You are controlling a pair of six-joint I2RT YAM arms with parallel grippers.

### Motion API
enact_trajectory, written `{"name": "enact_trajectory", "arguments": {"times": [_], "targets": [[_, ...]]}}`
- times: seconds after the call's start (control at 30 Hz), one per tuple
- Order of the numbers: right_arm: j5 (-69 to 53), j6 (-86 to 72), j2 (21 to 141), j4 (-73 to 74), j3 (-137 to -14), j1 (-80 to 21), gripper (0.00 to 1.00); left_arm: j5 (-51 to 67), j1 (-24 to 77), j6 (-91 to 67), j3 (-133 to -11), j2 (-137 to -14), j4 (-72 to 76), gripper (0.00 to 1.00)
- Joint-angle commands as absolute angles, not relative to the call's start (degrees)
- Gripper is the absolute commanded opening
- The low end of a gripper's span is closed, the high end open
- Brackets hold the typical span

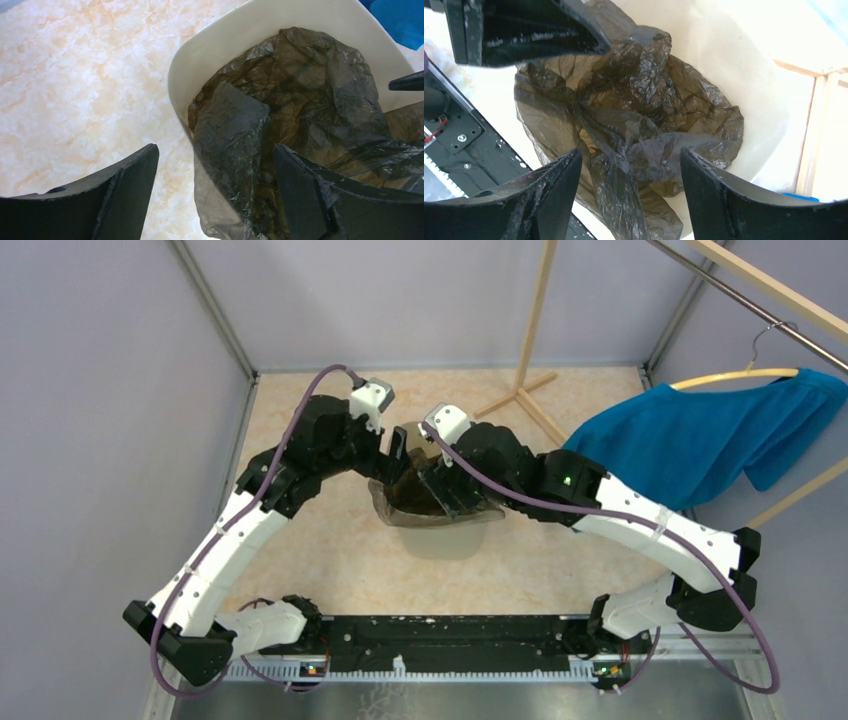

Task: Put the trash bags into the trash bin

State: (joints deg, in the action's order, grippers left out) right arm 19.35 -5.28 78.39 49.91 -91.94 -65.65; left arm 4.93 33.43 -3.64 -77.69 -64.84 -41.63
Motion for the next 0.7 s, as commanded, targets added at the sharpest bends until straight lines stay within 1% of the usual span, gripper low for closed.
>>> {"name": "enact_trajectory", "arguments": {"times": [0.0,0.07,0.1,0.13,0.23,0.27,0.43,0.57,0.67], "targets": [[16.6,-5.2,77.6,45.8,-93.3,-64.1,0.67,10.2,33.8,-2.9,-79.0,-64.8,-36.3,0.94],[15.2,-5.4,77.0,44.9,-92.5,-62.8,0.57,11.8,33.9,-3.0,-78.9,-65.0,-35.3,0.94],[14.4,-5.7,76.8,44.6,-92.2,-62.2,0.52,12.0,33.9,-3.1,-78.9,-65.3,-34.8,0.92],[13.5,-5.7,76.6,44.2,-91.9,-61.7,0.49,11.6,34.1,-3.3,-78.9,-65.7,-34.6,0.87],[10.8,-6.2,76.2,42.7,-91.1,-60.9,0.45,10.7,34.7,-3.7,-79.0,-66.9,-34.6,0.74],[10.2,-6.3,76.2,42.5,-90.9,-60.7,0.42,10.6,34.9,-3.6,-79.0,-67.2,-34.7,0.72],[9.4,-6.5,76.5,41.6,-89.7,-60.3,0.38,9.8,36.9,-2.9,-79.2,-68.2,-35.2,0.74],[9.2,-6.8,76.0,41.2,-88.8,-60.2,0.31,7.5,38.0,-2.8,-79.8,-69.0,-36.2,0.69],[9.6,-7.1,75.1,40.8,-87.9,-60.1,0.25,6.2,38.4,-3.0,-79.9,-69.1,-36.5,0.62]]}}
